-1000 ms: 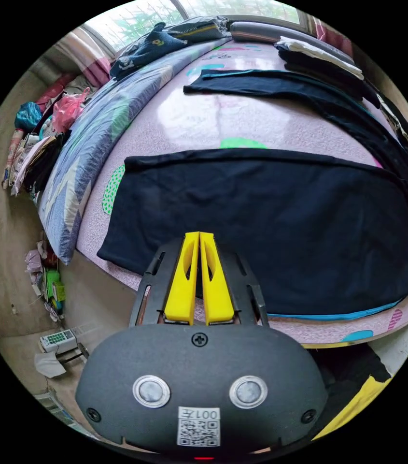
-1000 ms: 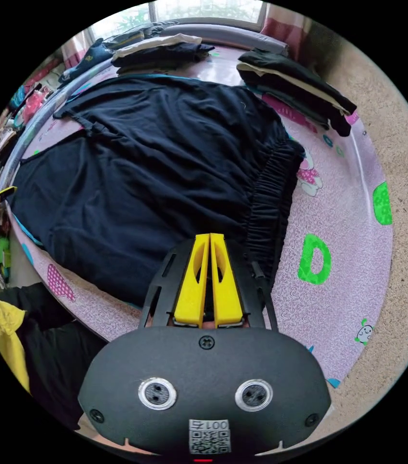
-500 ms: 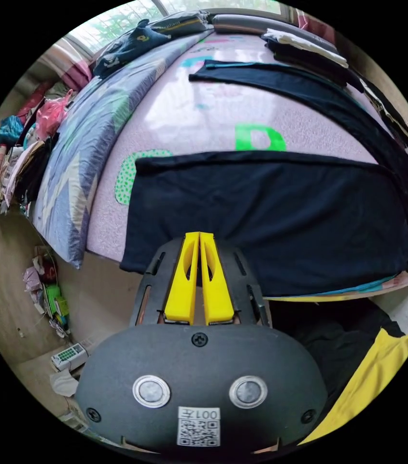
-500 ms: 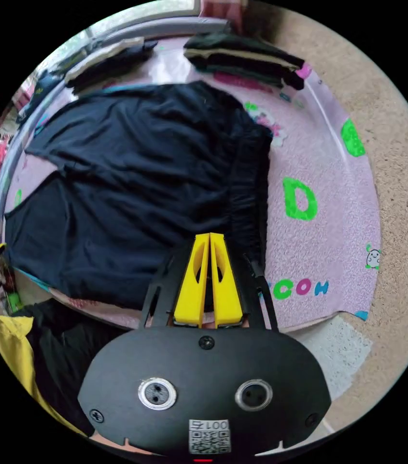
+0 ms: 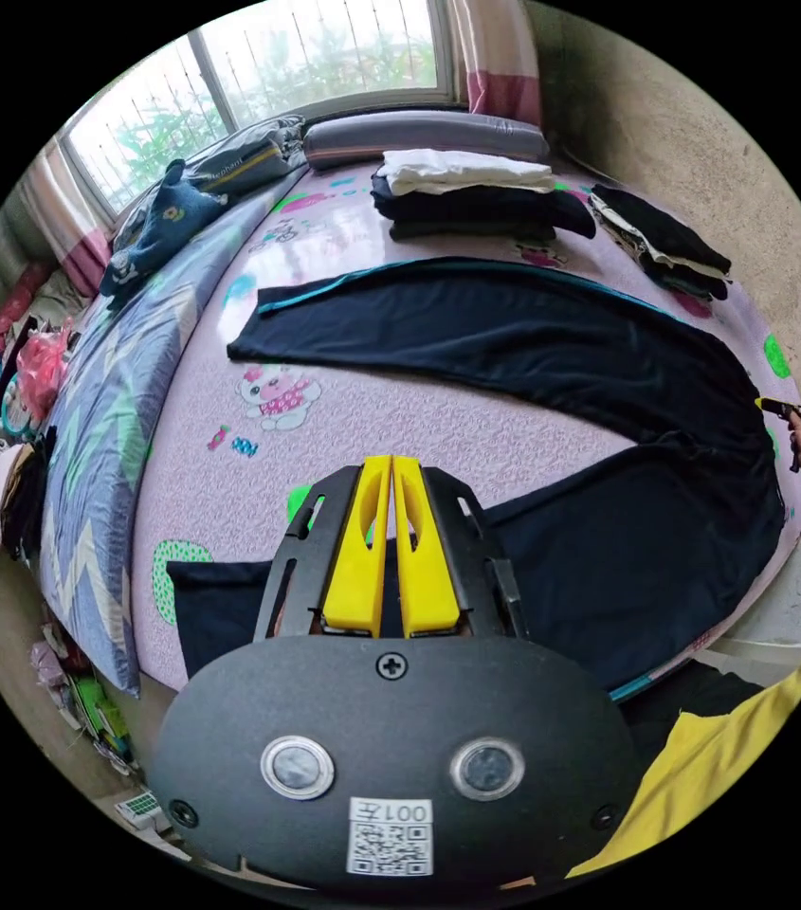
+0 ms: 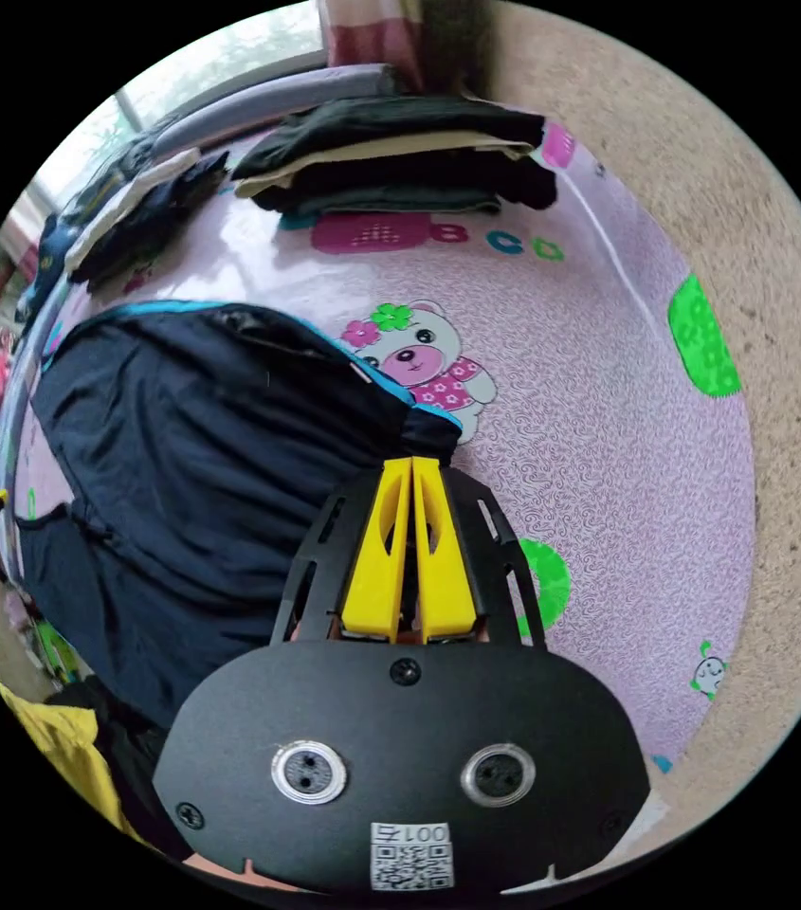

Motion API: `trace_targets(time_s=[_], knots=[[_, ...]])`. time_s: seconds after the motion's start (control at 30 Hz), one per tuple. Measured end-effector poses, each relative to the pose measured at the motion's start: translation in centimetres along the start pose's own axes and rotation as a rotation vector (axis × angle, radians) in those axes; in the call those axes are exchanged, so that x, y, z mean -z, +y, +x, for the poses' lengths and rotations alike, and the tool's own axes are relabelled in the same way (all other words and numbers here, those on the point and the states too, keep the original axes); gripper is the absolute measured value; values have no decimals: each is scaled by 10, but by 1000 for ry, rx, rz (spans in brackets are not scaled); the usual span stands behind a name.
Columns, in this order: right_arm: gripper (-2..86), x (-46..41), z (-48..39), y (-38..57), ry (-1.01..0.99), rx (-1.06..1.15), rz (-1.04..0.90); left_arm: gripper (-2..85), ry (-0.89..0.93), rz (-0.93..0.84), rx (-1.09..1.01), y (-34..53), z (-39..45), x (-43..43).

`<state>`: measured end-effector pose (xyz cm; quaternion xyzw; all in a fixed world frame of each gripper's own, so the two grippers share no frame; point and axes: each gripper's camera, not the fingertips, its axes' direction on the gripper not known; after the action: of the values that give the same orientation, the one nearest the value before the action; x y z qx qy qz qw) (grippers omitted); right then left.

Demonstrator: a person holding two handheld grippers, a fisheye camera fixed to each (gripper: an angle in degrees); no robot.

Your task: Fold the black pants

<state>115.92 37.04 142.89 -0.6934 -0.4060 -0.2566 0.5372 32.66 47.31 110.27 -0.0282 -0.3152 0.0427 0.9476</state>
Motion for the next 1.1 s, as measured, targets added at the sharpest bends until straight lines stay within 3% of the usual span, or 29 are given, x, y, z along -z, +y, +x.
trace_targets(time_s=[0.17, 0.27, 0.33, 0.63, 0.77, 0.87, 0.97, 1.1], knots=[[4, 0, 16, 4, -64, -73, 85, -13, -42, 54, 13, -29, 4, 1], [4, 23, -5, 9, -145, 13, 271, -13, -110, 77, -27, -50, -7, -12], [5, 24, -30, 3, -215, 100, 279, -13, -165, 75, -73, -65, -13, -28], [6, -2, -226, -56, -408, 559, 259, -14, -370, 17, -301, -139, -30, -115], [6, -15, -308, -90, -449, 678, 296, -13, -449, -76, -476, -128, -29, -146], [6, -26, -365, -120, -488, 762, 301, -13, -477, -36, -602, -101, -26, -143], [7, -49, -428, -155, -556, 878, 234, -14, -388, -56, -612, -74, -33, -128], [7, -102, -525, -203, -744, 1055, -34, -15, -267, -108, -605, -38, -43, -108]])
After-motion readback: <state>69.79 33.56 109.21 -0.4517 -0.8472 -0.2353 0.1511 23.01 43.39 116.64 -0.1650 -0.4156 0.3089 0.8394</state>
